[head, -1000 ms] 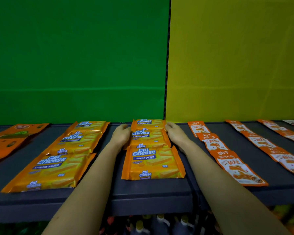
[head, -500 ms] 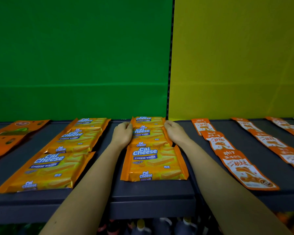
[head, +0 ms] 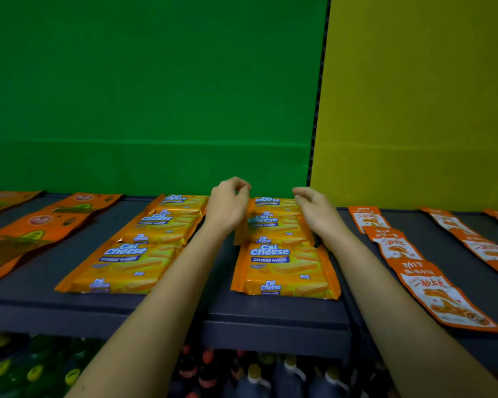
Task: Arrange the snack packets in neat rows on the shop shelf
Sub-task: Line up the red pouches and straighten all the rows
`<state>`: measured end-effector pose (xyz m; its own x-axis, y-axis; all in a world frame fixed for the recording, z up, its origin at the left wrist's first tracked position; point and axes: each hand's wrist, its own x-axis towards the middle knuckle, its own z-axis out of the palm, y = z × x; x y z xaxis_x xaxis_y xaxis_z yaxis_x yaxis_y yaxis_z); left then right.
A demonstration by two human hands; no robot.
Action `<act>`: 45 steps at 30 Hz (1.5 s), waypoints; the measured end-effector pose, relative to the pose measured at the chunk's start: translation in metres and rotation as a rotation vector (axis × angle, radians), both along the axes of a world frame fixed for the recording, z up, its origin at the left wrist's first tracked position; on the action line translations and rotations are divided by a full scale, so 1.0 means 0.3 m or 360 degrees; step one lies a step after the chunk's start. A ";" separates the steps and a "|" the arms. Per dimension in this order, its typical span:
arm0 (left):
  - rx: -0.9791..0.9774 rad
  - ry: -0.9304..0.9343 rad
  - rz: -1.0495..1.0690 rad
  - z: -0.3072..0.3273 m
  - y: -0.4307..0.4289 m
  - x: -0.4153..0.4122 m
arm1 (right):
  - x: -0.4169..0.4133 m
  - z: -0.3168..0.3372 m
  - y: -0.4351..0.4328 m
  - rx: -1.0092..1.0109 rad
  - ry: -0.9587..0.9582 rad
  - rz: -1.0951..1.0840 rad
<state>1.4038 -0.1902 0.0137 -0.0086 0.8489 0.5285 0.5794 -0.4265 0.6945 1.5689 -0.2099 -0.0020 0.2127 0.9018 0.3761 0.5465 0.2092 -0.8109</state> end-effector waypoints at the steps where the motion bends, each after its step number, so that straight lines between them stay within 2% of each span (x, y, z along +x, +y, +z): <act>1: 0.0014 0.0005 -0.0008 0.033 -0.015 -0.022 | -0.027 0.017 -0.015 0.0008 -0.0044 0.0050; 6: 0.0012 0.0125 0.0042 0.155 -0.066 -0.221 | -0.198 0.111 -0.084 -0.0037 -0.0189 0.0281; 10: -0.0092 0.0065 0.0049 0.144 -0.071 -0.447 | -0.361 0.133 -0.108 -0.0135 -0.0179 0.0346; 12: -0.0157 0.0024 0.0094 0.111 -0.063 -0.553 | -0.453 0.116 -0.114 -0.0149 -0.0025 0.0324; 15: -0.0249 0.0015 0.0082 0.040 -0.048 -0.682 | -0.585 0.068 -0.122 -0.0074 0.0387 0.0221; 19: -0.0394 -0.0189 -0.0088 -0.062 -0.040 -0.771 | -0.702 0.007 -0.136 -0.0089 0.0609 0.0064; 24: -0.0650 -0.0261 -0.0163 -0.157 -0.043 -0.777 | -0.756 -0.046 -0.164 -0.0272 0.0945 0.0010; 33: -0.0553 -0.0193 -0.0232 -0.178 -0.037 -0.771 | -0.776 -0.090 -0.133 -0.0285 0.0846 -0.0052; 38: -0.0654 -0.0321 -0.0221 -0.177 0.000 -0.778 | -0.768 -0.087 -0.097 -0.0336 0.0951 -0.0045; 45: -0.0819 -0.0458 -0.0177 -0.136 0.107 -0.753 | -0.720 -0.076 0.023 -0.0307 0.0629 -0.0197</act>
